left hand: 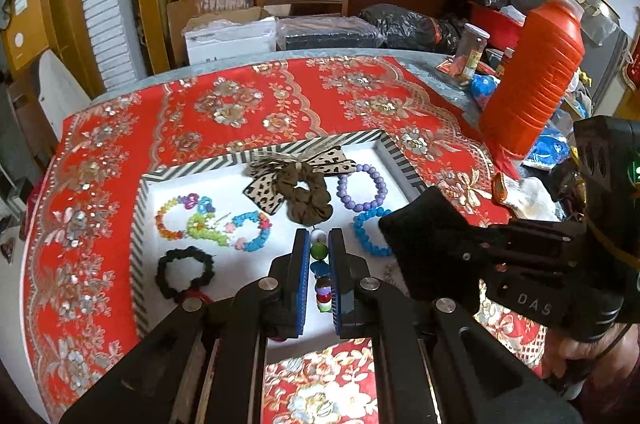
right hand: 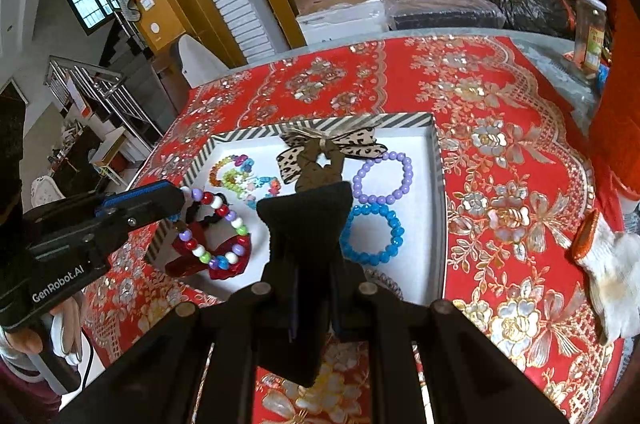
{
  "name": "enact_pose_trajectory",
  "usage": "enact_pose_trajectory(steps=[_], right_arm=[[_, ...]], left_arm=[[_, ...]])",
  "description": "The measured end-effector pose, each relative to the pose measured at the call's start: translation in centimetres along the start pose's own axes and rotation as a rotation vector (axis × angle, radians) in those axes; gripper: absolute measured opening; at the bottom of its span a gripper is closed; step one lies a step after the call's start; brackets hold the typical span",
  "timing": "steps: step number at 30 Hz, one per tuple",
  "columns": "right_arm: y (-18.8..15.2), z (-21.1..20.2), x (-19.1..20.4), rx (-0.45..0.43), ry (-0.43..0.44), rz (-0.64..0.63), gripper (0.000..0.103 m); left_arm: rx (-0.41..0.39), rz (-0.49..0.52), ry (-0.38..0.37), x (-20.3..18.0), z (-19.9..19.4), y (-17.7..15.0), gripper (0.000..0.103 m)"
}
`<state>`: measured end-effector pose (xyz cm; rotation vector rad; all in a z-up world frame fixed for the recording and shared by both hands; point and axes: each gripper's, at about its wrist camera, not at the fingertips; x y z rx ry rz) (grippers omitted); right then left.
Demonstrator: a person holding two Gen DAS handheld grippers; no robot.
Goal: Organize jewelry
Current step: 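Carry the bead bracelet into the tray with the left tool while the right tool carries the black headband, then release the bead bracelet with the left tool while the right tool lays the black headband in the tray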
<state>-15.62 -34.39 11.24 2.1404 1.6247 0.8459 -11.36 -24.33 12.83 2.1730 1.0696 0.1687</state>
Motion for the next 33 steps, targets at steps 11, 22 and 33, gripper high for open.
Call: enact_pose_trajectory(steps=[11, 22, 33], right_arm=[[0.9, 5.1, 0.6, 0.077, -0.017, -0.005, 0.011], [0.8, 10.8, 1.7, 0.140, -0.025, -0.028, 0.012], [0.4, 7.9, 0.7, 0.084, -0.007, 0.010, 0.031]], left_arm=[[0.056, -0.120, 0.024, 4.5, 5.1, -1.0, 0.000], [0.078, -0.201, 0.061, 7.4, 6.8, -2.7, 0.000], [0.063, -0.188, 0.103, 6.7, 7.0, -3.0, 0.003]])
Point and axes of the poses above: each gripper's, at about its wrist camera, not at the fingertips, and z roughly the way its jaws point, x to its left, y to its top, and after that the axes turned 6 degrees about -y, right-handed
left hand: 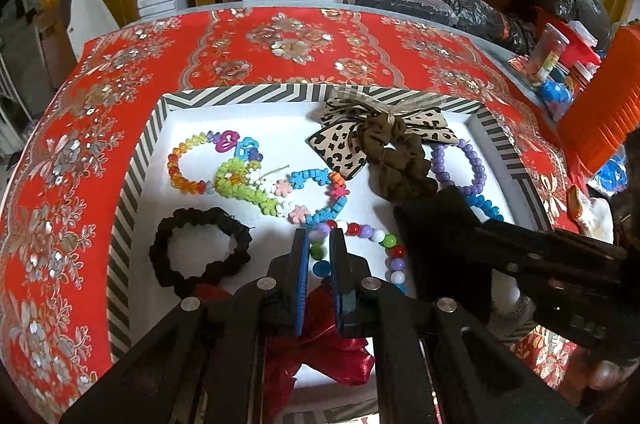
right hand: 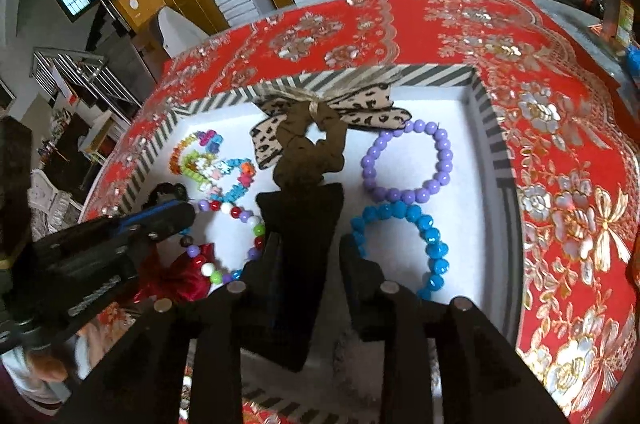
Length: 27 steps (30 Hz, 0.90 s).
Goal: Organize jewelry
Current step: 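Release the bead bracelet with the left tool while the right tool lays the black headband in the tray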
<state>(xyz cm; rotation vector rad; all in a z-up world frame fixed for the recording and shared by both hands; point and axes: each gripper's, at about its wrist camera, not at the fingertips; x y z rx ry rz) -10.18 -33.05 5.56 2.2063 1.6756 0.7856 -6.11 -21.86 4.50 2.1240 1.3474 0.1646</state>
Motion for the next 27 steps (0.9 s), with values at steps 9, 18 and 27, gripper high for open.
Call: enact_pose_trajectory(steps=[9, 18, 27], right_arm=[[-1.5, -3.5, 0.0, -0.070, -0.045, 0.013, 0.045], [-2.6, -5.6, 0.2, -0.121, -0.105, -0.008, 0.049], [-3.5, -7.4, 1.0, -0.165, -0.131, -0.035, 0.053]], left_arm=[[-0.076, 0.019, 0.024, -0.7, -2.9, -0.4, 0.015], [-0.136, 0.046, 0.081, -2.3, -5.6, -1.8, 0.015], [-0.161, 0.036, 0.110, -3.0, -7.2, -3.1, 0.015]])
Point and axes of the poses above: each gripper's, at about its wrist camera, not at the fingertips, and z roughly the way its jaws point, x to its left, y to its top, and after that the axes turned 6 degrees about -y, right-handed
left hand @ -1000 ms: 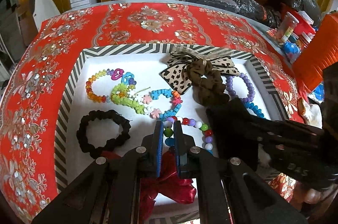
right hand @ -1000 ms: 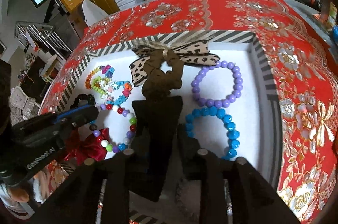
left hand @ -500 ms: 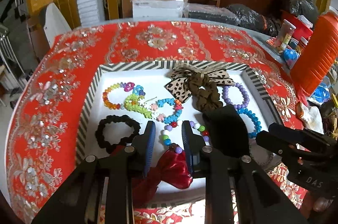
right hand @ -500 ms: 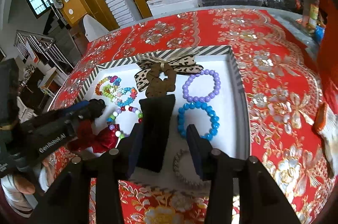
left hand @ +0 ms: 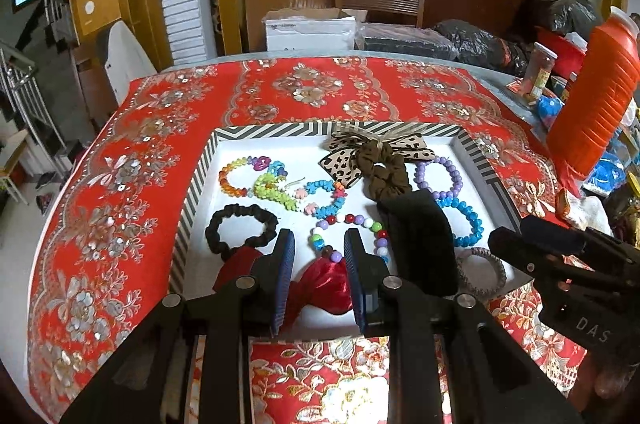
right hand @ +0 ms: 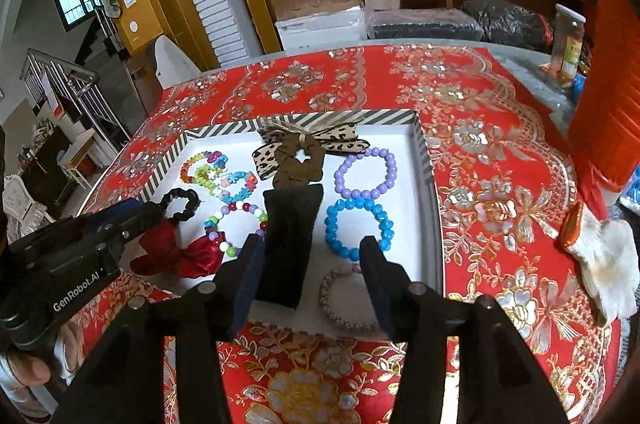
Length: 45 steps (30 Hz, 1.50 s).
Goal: Organize jewelry
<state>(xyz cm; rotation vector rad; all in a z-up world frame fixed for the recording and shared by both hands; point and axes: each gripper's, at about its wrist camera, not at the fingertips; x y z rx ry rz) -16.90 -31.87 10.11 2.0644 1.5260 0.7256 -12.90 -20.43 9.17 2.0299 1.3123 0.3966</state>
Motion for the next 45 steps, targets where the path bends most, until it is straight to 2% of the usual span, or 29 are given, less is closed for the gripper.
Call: enact_pose_trajectory(steps=[10, 29, 40, 45], right_arm=[[-0.7, -1.0, 0.2, 0.000, -0.003, 0.008, 0.054], [-1.7, -0.9, 1.7, 0.009, -0.005, -0.040, 0.058], [-1.7, -0.5, 1.8, 0.015, 0.005, -0.044, 0.059], [-1.6, -0.3, 1.8, 0.014, 0.002, -0.052, 0.059]], left_arm=[[-0.037, -0.011, 0.030, -0.2, -1.6, -0.6, 0.015], [-0.043, -0.023, 0.050, 0.0, -2.3, -1.6, 0.015], [-0.033, -0.002, 0.055, -0.3, -2.0, -1.4, 0.015], [-0.052, 0.004, 0.067, -0.7, -2.2, -0.9, 0.015]])
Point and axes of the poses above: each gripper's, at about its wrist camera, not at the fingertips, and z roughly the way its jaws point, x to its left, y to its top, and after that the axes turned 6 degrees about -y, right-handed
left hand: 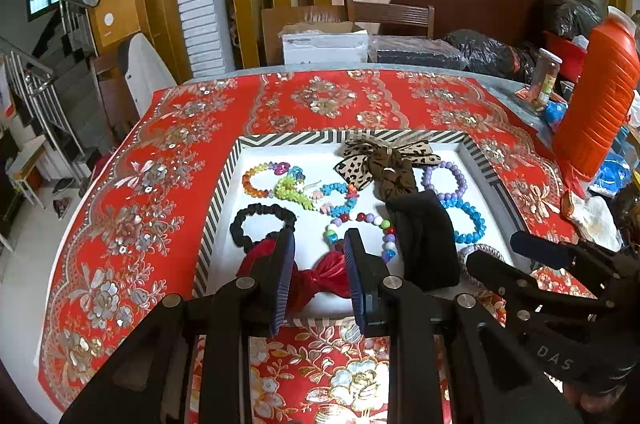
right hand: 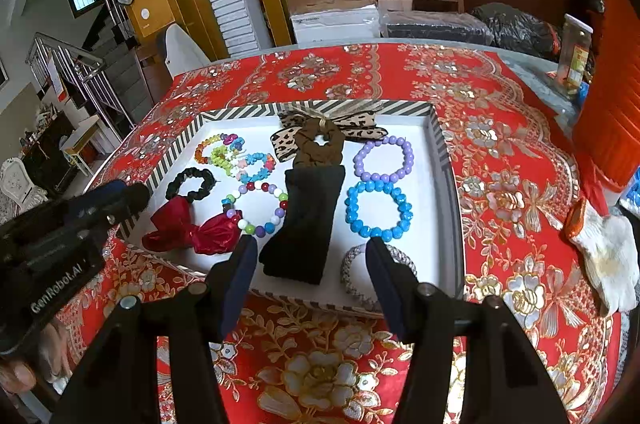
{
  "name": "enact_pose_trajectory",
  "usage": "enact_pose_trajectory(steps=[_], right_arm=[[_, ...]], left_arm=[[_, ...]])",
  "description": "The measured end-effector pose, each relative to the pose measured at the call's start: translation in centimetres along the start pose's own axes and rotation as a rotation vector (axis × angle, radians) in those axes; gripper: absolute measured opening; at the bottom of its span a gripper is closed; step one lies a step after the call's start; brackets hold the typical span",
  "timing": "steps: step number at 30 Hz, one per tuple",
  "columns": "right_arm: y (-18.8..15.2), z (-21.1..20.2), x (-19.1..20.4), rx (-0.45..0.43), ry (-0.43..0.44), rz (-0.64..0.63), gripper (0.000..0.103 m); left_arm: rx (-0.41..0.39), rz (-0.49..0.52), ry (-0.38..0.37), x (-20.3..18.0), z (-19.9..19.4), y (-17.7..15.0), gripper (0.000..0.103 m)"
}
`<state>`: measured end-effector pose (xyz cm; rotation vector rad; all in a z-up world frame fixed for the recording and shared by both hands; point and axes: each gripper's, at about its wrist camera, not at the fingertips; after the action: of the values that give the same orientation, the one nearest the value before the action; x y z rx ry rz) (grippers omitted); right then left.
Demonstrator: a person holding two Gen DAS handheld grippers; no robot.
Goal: Organize jewelry
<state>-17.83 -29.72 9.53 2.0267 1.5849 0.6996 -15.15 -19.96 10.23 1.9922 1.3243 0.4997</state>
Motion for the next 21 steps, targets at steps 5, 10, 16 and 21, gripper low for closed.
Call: enact_pose_trajectory(steps=[5, 10, 16, 21], right_arm=[[-0.1, 0.5, -0.6, 0.013, -0.002, 0.016, 0.060], [-0.2, 0.9, -0.8, 0.024, 0.000, 0.018, 0.060], [-0.3, 0.9, -0.6, 0.021, -0.002, 0.011, 0.060], [-0.3, 1.0, -0.4, 0.024, -0.003, 0.005, 0.060]], left_arm=[[0.006, 0.004, 0.013, -0.1, 0.2, -0.2, 0.015], [0.023, 0.004, 0.014, -0.2, 0.7, -0.7, 0.015], [0.031, -0.001, 0.008, -0.2, 0.9, -1.0, 0.015], [0.028, -0.004, 0.011, -0.1, 0.9, -1.1, 0.015]])
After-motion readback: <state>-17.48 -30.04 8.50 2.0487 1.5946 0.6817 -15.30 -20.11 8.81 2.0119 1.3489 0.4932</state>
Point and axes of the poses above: each gripper's, at about its wrist camera, not at the fingertips, and z roughly the way its jaws point, x to its left, y to its top, and after that the axes turned 6 degrees about -y, right-handed
